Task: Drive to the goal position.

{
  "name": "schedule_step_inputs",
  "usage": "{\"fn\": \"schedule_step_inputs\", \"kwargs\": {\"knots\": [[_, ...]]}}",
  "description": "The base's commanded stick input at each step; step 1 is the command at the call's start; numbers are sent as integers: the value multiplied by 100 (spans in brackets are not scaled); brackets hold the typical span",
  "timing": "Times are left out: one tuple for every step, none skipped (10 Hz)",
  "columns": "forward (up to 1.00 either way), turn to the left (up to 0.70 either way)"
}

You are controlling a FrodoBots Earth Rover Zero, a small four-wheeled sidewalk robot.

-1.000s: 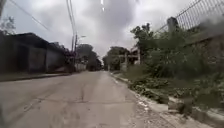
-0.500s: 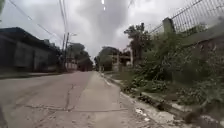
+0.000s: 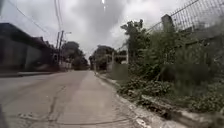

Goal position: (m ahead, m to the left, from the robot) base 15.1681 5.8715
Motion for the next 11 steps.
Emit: {"fn": "schedule_step_inputs", "kwargs": {"knots": [[70, 3], [70, 22], [70, 35], [70, 35], [70, 31], [70, 0], [70, 0], [70, 0], [70, 0], [70, 0], [70, 0]]}}
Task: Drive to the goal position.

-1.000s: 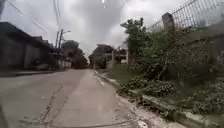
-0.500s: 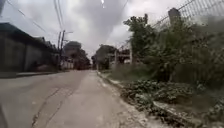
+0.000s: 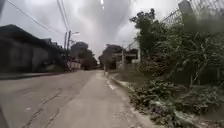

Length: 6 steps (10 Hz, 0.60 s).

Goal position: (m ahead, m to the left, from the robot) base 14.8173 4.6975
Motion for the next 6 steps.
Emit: {"fn": "schedule_step_inputs", "kwargs": {"knots": [[70, 0], [70, 0], [70, 0], [70, 0], [70, 0], [70, 0]]}}
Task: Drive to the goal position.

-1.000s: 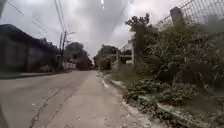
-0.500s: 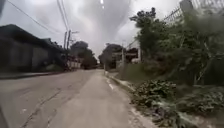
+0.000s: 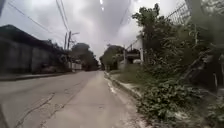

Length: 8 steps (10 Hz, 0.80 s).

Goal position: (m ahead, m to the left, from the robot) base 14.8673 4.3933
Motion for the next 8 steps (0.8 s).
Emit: {"fn": "schedule_step_inputs", "kwargs": {"knots": [[70, 0], [70, 0], [70, 0], [70, 0], [70, -24], [70, -35], [70, -35], [70, -35]]}}
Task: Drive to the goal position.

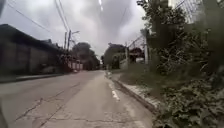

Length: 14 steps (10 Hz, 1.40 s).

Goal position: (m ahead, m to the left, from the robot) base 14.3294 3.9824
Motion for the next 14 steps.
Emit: {"fn": "schedule_step_inputs", "kwargs": {"knots": [[70, -35], [70, -26], [70, 0], [70, 0], [70, 0], [70, 0], [70, 0], [70, 0], [70, 0], [70, 0], [70, 0], [70, 0], [70, 0], [70, 2]]}}
